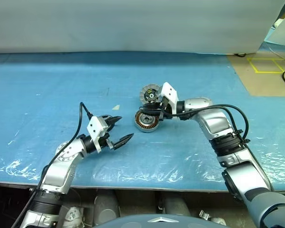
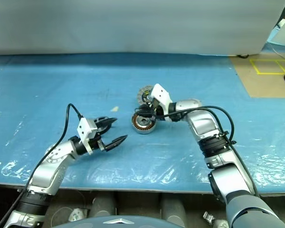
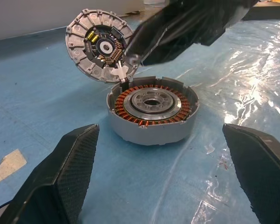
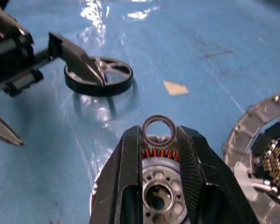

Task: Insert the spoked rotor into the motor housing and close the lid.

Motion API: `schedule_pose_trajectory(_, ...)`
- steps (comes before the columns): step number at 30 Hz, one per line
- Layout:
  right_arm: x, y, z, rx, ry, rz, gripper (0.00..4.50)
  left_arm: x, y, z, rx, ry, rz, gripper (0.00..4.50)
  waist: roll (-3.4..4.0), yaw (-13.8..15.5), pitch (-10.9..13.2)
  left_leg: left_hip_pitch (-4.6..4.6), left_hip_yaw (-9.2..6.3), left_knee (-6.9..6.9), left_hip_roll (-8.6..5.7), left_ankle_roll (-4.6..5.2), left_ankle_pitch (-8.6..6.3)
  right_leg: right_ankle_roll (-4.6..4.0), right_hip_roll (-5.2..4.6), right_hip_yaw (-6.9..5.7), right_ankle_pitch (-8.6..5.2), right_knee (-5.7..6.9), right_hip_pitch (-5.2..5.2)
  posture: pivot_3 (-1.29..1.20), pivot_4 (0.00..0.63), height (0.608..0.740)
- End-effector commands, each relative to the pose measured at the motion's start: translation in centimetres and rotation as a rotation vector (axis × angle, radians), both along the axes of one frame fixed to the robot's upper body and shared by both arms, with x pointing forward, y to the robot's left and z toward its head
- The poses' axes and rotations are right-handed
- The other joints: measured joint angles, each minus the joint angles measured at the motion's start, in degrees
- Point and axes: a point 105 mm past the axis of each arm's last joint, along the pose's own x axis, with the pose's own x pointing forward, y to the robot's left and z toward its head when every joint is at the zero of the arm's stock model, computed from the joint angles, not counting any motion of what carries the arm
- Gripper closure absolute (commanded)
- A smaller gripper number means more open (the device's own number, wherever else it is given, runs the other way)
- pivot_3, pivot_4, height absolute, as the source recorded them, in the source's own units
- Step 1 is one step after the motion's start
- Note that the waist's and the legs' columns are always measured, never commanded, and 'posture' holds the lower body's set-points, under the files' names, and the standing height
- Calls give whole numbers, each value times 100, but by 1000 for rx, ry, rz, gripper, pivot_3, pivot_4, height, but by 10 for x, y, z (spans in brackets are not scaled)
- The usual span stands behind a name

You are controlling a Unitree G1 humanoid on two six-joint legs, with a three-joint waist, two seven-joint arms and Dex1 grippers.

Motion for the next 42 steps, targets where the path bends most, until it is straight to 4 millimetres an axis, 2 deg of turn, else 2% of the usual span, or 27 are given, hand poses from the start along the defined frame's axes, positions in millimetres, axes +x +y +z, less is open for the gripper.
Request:
schedule_pose_trajectory(1,1,-2,0,-32,-40,21,3841,-3,1,14,-3,-59,4,0,0,-4,0,1,0,0,1,0,0,0,0,0,0,0,0,0,150,740)
schedule_pose_trajectory(6,0,-5,-11,-58,-29,20,3841,-3,3,13,0,-58,10,0,0,-6,0,3,0,0,1,0,0,0,1,1,0,3,0,0,150,740)
schedule_pose_trajectory(16,1,-8,-21,-58,-11,-5,3841,-2,-2,13,-2,-57,-2,0,0,-7,0,4,0,1,1,1,0,0,1,0,0,4,0,0,150,740)
schedule_pose_trajectory(32,7,-12,-21,-56,-11,-48,3841,-3,-3,10,0,-48,-10,0,0,-8,0,10,0,8,1,1,0,0,0,1,0,17,1,0,150,740)
schedule_pose_trajectory(42,8,-17,-29,-70,9,-67,3841,-2,-4,10,0,-48,-16,0,0,-7,0,12,0,9,1,1,0,-1,0,1,0,20,3,0,150,740)
